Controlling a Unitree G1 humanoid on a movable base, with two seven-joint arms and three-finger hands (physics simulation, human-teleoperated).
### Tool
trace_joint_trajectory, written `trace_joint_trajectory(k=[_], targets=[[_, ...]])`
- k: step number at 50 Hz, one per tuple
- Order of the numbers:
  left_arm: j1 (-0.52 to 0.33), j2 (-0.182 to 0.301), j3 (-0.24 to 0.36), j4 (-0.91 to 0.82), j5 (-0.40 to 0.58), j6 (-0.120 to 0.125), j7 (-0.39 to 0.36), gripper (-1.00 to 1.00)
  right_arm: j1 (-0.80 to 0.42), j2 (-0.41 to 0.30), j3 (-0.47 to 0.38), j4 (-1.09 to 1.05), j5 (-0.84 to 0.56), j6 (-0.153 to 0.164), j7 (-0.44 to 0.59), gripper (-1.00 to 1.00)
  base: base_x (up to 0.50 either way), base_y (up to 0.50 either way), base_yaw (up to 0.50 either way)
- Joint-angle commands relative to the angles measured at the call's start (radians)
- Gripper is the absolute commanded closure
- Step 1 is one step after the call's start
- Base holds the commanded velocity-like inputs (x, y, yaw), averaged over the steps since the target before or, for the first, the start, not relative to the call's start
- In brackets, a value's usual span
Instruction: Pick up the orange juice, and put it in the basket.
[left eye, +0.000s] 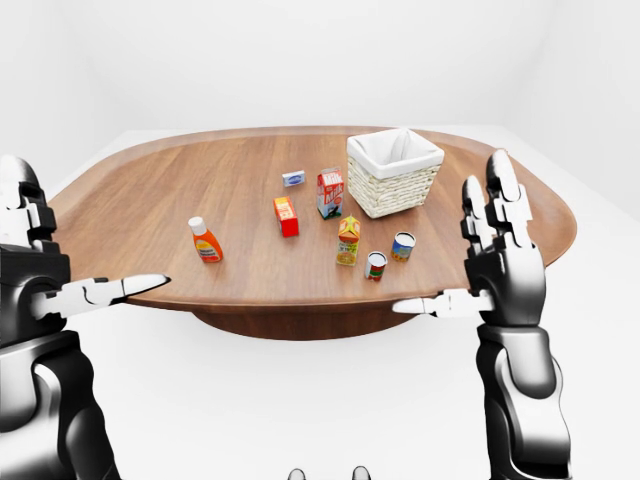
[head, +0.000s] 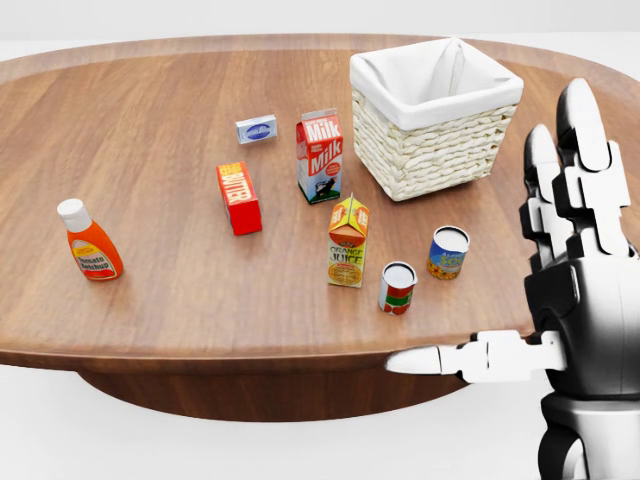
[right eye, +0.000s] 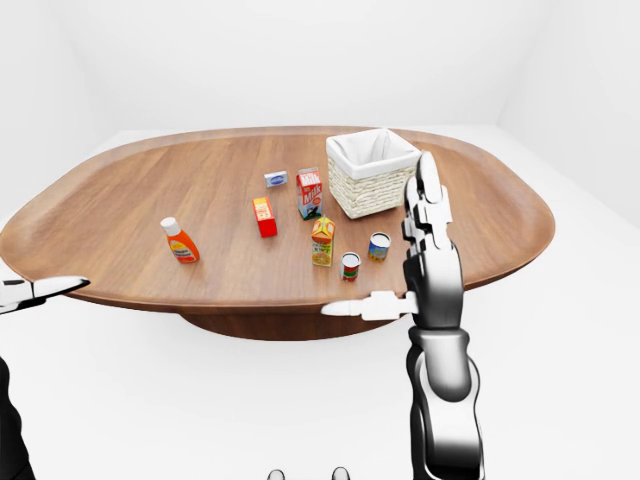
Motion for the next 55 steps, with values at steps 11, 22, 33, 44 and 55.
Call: trace_joint_trajectory(k=[11, 22, 33, 44, 55], targets=[[0.001, 0.004, 0.003, 0.013, 0.000, 0.000, 0.005, -1.00, -0.039, -0.012, -0.015, -0.143, -0.031, 0.000, 0.009, -1.00, 0.05, 0.00, 0.00], [0.002, 0.005, 0.004, 0.007, 0.017, 0.000, 0.016, -1.00, -0.042, -0.010, -0.013, -0.147, -0.041, 0.000, 0.015, -1.00, 0.50, -0.07, 0.00], [-0.002, 0.004, 0.006, 0.009, 0.024, 0.000, 0.026, -1.00, -0.042, -0.009, -0.007, -0.155, -0.042, 0.000, 0.017, -1.00, 0.50, -0.11, 0.00], [-0.002, 0.002, 0.015, 0.000, 0.002, 0.000, 0.026, -1.00, -0.050, -0.013, -0.019, -0.168, -0.037, 0.000, 0.020, -1.00, 0.50, -0.11, 0.00], [0.000, 0.005, 0.011, 0.002, -0.001, 0.000, 0.032, -1.00, -0.065, -0.015, -0.028, -0.178, -0.030, 0.000, 0.015, -1.00, 0.50, -0.13, 0.00]])
